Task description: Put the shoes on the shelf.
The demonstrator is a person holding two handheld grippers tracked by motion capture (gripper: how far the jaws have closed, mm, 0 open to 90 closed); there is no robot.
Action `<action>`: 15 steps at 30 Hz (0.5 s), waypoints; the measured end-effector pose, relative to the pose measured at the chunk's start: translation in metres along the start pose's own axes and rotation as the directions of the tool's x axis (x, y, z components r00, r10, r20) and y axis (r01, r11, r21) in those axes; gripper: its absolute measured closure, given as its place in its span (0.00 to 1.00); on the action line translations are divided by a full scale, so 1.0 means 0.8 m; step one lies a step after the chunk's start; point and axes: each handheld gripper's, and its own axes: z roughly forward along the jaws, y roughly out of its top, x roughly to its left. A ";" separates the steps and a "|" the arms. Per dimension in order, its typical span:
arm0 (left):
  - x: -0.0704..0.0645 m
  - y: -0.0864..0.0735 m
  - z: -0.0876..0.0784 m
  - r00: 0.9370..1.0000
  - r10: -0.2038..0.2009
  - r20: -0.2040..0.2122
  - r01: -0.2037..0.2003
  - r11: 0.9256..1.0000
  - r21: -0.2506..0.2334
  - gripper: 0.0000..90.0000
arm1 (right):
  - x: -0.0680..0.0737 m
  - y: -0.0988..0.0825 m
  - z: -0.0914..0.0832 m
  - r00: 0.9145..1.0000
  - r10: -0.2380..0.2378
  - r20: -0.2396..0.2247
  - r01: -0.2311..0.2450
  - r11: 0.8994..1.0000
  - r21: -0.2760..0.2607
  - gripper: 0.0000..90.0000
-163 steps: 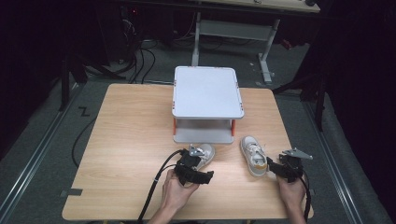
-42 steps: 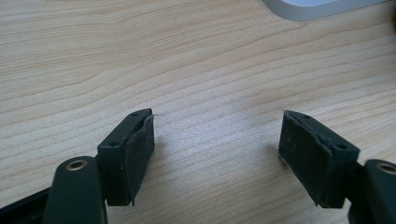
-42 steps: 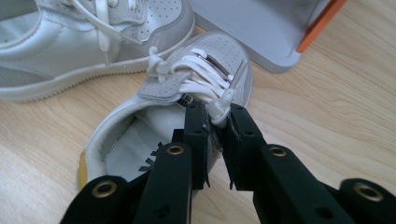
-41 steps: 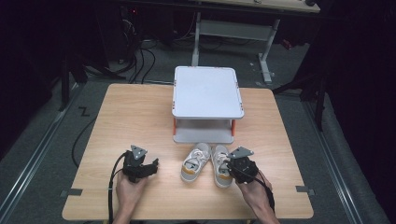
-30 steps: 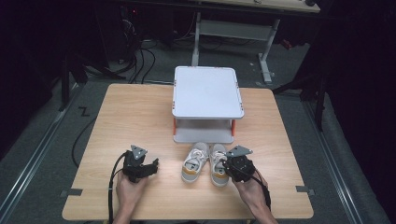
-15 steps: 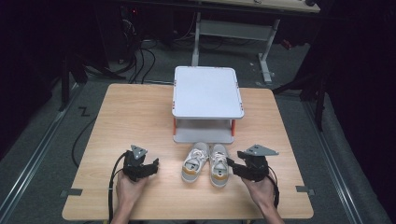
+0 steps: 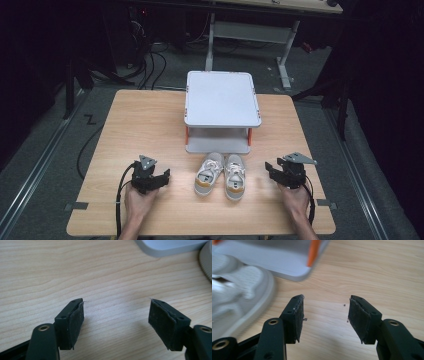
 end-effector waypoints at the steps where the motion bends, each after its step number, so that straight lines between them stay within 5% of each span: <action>1: -0.002 0.002 -0.003 1.000 -0.006 0.010 0.006 1.000 -0.005 0.32 | -0.005 -0.003 0.003 1.000 0.002 0.015 -0.002 1.000 0.004 0.51; 8: -0.027 0.019 -0.029 0.996 0.044 0.082 -0.039 0.997 -0.061 0.32 | -0.032 -0.015 0.022 0.997 0.023 0.080 -0.027 0.998 0.055 0.51; 15: -0.060 0.038 -0.049 0.982 0.080 0.169 -0.070 0.995 -0.066 0.33 | -0.037 -0.018 0.037 0.995 0.038 0.093 -0.043 0.998 0.055 0.51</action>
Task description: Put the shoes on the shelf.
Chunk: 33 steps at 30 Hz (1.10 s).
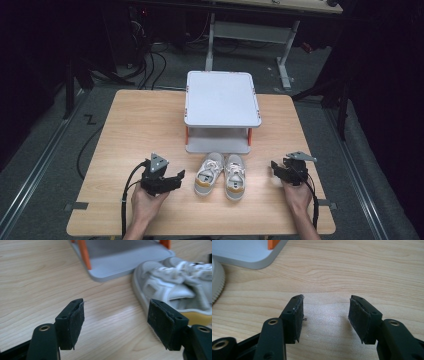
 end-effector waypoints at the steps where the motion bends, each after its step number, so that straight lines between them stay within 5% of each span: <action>1: -0.004 0.002 -0.002 1.000 0.003 0.008 -0.003 1.000 -0.001 0.33 | 0.001 -0.001 0.003 1.000 -0.011 0.007 0.011 1.000 0.006 0.51; 10: -0.059 0.022 -0.012 0.991 0.059 0.118 -0.061 0.998 0.015 0.33 | 0.000 -0.002 0.007 1.000 0.002 0.013 -0.002 1.000 0.013 0.49; 14: -0.082 0.028 -0.004 0.984 0.086 0.157 -0.098 0.993 0.069 0.34 | 0.000 -0.002 0.007 1.000 0.001 0.013 -0.001 1.000 0.013 0.49; 23: -0.111 0.038 0.028 0.988 0.076 0.138 -0.094 0.988 0.126 0.31 | 0.002 -0.002 0.006 1.000 0.004 0.014 -0.004 1.000 0.016 0.48; 33: -0.124 0.043 0.052 0.990 0.056 0.132 -0.078 0.982 0.173 0.30 | 0.001 -0.003 0.006 1.000 0.001 0.011 -0.001 1.000 0.015 0.47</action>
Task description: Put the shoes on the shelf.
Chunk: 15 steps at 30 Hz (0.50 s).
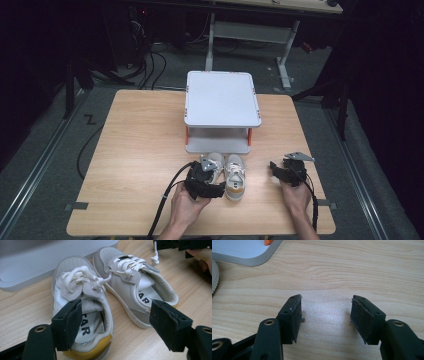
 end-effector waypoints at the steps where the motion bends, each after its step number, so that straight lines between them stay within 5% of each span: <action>1: -0.001 0.000 0.001 1.000 -0.002 0.001 0.002 1.000 0.003 0.29 | 0.000 0.000 0.000 1.000 0.000 0.000 0.000 1.000 0.000 0.47; 15: -0.006 0.004 0.022 0.999 -0.038 0.018 0.037 0.999 0.033 0.27 | 0.000 0.000 0.000 1.000 0.000 -0.003 0.000 1.000 0.002 0.45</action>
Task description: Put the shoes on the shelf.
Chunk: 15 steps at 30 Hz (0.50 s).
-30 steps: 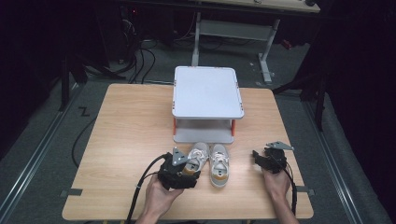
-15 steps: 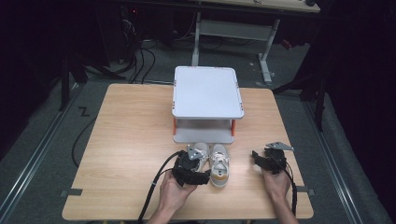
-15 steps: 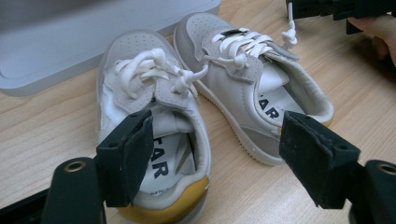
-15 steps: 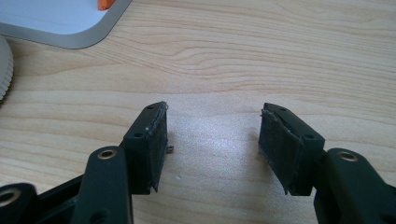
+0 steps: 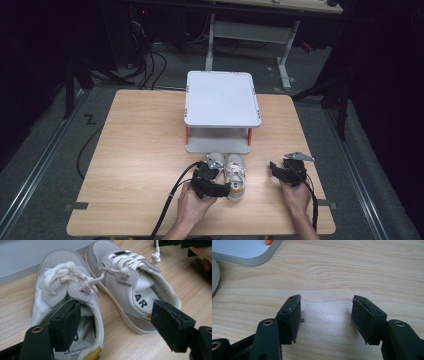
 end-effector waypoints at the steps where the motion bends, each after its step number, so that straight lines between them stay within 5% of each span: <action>1: 0.000 0.000 0.000 1.000 -0.007 0.003 0.007 1.000 -0.002 0.28 | 0.000 0.000 0.000 1.000 0.000 0.000 0.000 1.000 0.000 0.45; 15: -0.003 0.005 0.005 0.999 -0.049 -0.001 0.049 0.999 -0.015 0.32 | 0.000 0.000 0.000 1.000 0.000 0.000 0.000 1.000 0.000 0.45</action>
